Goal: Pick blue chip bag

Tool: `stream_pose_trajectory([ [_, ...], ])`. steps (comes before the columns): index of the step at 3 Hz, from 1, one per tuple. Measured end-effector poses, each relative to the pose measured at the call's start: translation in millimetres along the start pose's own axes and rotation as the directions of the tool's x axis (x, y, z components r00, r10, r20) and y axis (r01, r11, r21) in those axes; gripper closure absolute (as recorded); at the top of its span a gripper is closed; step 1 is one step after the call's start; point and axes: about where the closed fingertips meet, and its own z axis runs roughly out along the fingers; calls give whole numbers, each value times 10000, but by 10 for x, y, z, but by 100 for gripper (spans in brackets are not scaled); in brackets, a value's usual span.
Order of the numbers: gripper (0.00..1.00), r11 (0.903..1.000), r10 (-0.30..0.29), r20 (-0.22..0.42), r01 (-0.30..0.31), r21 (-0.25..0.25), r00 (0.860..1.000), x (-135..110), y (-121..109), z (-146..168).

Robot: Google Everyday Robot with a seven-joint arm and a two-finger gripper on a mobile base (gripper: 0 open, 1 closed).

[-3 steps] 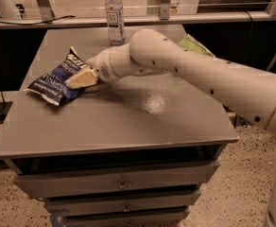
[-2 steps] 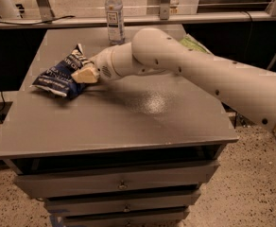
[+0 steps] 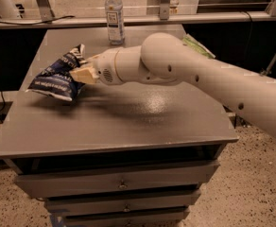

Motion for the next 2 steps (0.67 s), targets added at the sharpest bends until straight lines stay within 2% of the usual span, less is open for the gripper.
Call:
stream_pose_trajectory([
  [1, 100, 9997, 188, 1065, -168, -199, 9941, -290, 246, -111],
  [2, 100, 9987, 451, 2160, -389, -332, 9754, -624, 400, -217],
])
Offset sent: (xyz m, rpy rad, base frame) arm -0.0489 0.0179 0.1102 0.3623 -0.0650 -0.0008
